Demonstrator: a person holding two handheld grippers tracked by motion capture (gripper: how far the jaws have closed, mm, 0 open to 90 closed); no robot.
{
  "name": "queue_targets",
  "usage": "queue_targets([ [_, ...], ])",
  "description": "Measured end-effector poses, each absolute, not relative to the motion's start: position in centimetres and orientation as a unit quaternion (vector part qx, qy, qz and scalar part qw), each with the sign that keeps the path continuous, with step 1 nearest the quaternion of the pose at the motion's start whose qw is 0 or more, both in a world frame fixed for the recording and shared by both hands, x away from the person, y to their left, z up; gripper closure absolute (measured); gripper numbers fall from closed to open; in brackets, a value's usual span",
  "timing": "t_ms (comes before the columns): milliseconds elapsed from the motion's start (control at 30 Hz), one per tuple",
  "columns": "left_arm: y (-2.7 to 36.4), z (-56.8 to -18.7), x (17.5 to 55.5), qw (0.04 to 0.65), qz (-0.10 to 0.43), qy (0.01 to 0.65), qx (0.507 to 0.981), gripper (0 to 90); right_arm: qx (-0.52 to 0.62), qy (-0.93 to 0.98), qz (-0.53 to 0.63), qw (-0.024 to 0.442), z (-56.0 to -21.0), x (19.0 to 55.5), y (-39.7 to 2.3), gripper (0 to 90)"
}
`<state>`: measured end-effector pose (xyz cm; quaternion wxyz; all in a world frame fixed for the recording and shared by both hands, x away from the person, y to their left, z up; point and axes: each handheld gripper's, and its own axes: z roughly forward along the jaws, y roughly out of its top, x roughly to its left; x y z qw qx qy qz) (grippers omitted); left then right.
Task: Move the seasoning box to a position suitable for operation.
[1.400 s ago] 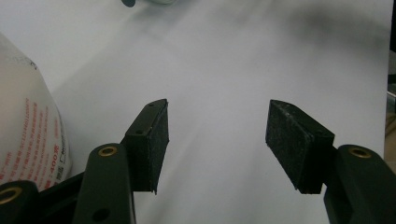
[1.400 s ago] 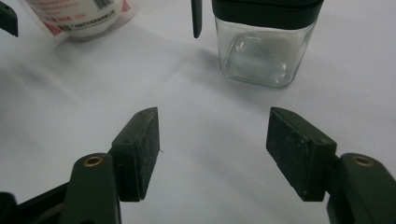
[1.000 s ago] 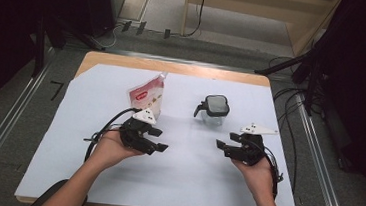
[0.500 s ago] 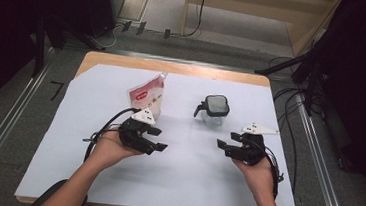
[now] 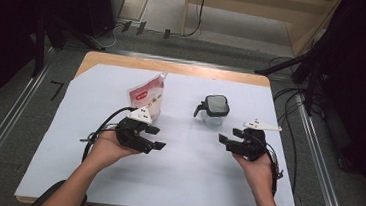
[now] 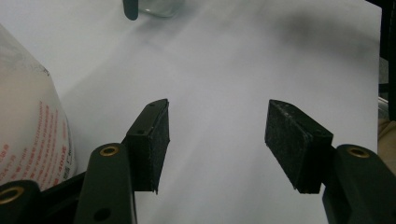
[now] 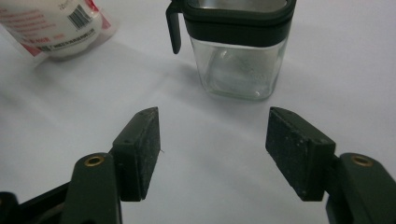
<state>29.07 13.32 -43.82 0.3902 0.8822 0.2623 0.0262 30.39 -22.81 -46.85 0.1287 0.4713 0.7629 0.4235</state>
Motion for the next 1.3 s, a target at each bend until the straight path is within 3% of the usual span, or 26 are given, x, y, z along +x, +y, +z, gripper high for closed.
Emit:
queue_targets([
  [367,13.3,-44.0,29.7,0.408,0.007,0.261,0.875,41.5,0.478,0.767,0.409,0.129,-46.7,32.4,-21.6,30.9],
  [400,13.3,-44.1,29.7,0.405,0.009,0.260,0.877,41.5,0.488,0.766,0.406,0.105,-46.8,33.1,-21.5,28.7],
  [467,13.2,-44.0,29.6,0.399,0.015,0.258,0.880,41.4,0.495,0.762,0.404,0.105,-46.7,33.5,-21.3,28.5],
  [667,13.5,-44.1,29.8,0.392,0.021,0.258,0.883,41.1,0.498,0.758,0.396,0.144,-46.8,34.3,-20.2,14.8],
  [1033,13.5,-44.3,30.0,0.388,0.019,0.257,0.885,40.4,0.518,0.747,0.379,0.176,-48.3,36.2,-18.3,6.2],
  [1300,13.4,-44.4,30.0,0.388,0.018,0.255,0.885,40.4,0.530,0.731,0.383,0.197,-49.4,37.3,-17.7,5.8],
])
